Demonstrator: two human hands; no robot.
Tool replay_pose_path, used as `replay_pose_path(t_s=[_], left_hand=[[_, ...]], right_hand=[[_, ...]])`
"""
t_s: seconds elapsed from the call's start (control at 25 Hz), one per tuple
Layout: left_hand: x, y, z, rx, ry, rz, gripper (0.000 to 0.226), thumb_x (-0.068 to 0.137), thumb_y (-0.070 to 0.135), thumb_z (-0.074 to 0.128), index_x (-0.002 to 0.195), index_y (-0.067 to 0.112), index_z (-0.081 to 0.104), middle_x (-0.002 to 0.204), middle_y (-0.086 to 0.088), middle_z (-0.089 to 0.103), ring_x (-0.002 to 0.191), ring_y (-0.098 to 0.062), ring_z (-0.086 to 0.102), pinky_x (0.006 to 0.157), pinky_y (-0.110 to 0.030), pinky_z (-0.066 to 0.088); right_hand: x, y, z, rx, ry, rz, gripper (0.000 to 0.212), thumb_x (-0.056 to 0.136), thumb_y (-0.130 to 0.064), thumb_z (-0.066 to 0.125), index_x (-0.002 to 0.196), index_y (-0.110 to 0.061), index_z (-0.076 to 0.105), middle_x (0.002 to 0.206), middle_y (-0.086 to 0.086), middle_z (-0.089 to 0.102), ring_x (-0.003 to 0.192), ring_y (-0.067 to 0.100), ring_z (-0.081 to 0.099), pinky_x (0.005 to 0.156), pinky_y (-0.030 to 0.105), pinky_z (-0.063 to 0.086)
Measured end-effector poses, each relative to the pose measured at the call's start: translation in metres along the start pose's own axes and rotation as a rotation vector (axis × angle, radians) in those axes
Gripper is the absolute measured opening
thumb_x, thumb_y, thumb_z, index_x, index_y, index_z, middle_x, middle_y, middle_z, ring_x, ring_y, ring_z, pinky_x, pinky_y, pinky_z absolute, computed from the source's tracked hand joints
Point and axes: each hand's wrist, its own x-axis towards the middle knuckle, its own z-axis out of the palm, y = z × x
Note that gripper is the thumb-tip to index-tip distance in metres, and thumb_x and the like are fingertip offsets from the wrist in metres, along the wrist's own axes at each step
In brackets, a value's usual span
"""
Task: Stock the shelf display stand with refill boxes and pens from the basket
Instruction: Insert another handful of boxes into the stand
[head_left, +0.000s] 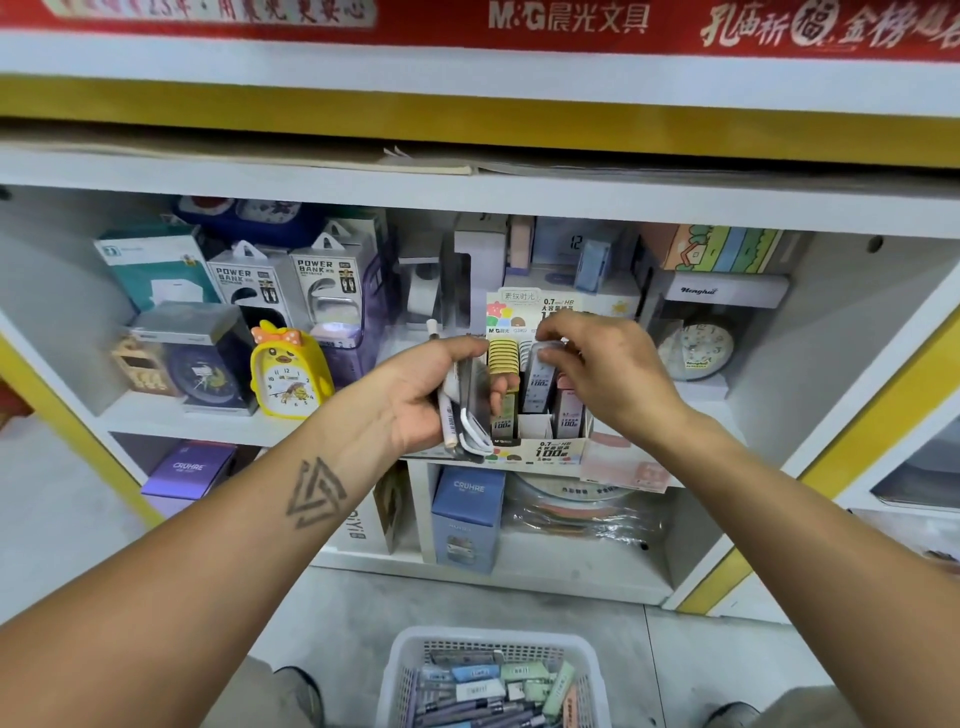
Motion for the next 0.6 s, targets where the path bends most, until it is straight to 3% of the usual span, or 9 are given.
replay_pose_path(t_s=[0.32, 0.4, 0.52, 0.6], left_hand=[[-0.004, -0.005, 0.003, 0.033, -0.035, 0.009, 0.021, 0.096, 0.021, 0.061, 0.102, 0.001, 0.057, 0.085, -0.026, 0.069, 0.060, -0.028, 0.070, 0.053, -0.031, 0.059], [-0.004, -0.006, 0.007, 0.038, -0.052, 0.025, 0.022, 0.097, 0.020, 0.060, 0.107, 0.000, 0.060, 0.092, -0.029, 0.071, 0.069, -0.032, 0.073, 0.056, -0.035, 0.061], [-0.001, -0.008, 0.014, 0.028, -0.051, 0.066, 0.029, 0.098, 0.019, 0.057, 0.120, 0.001, 0.062, 0.107, -0.027, 0.071, 0.090, -0.034, 0.073, 0.072, -0.042, 0.062], [0.003, -0.008, 0.019, -0.019, -0.017, 0.100, 0.033, 0.098, 0.018, 0.058, 0.127, 0.001, 0.060, 0.116, -0.025, 0.068, 0.100, -0.035, 0.070, 0.078, -0.048, 0.060]], right_hand=[[0.000, 0.000, 0.015, -0.178, -0.159, 0.022, 0.018, 0.096, -0.016, 0.062, 0.108, -0.015, 0.075, 0.111, -0.001, 0.062, 0.106, 0.022, 0.055, 0.075, 0.032, 0.043], [0.004, -0.007, 0.010, 0.102, -0.120, 0.174, 0.017, 0.096, -0.017, 0.063, 0.109, -0.015, 0.075, 0.108, -0.001, 0.065, 0.099, 0.020, 0.059, 0.078, 0.032, 0.047], [0.006, -0.026, -0.007, 0.783, -0.212, 0.428, 0.028, 0.089, -0.030, 0.073, 0.114, -0.017, 0.069, 0.105, 0.003, 0.070, 0.089, 0.017, 0.066, 0.078, 0.028, 0.055], [0.002, -0.026, -0.018, 0.829, -0.331, 0.363, 0.051, 0.078, -0.040, 0.077, 0.123, -0.022, 0.061, 0.117, 0.004, 0.065, 0.097, 0.018, 0.065, 0.084, 0.030, 0.056]])
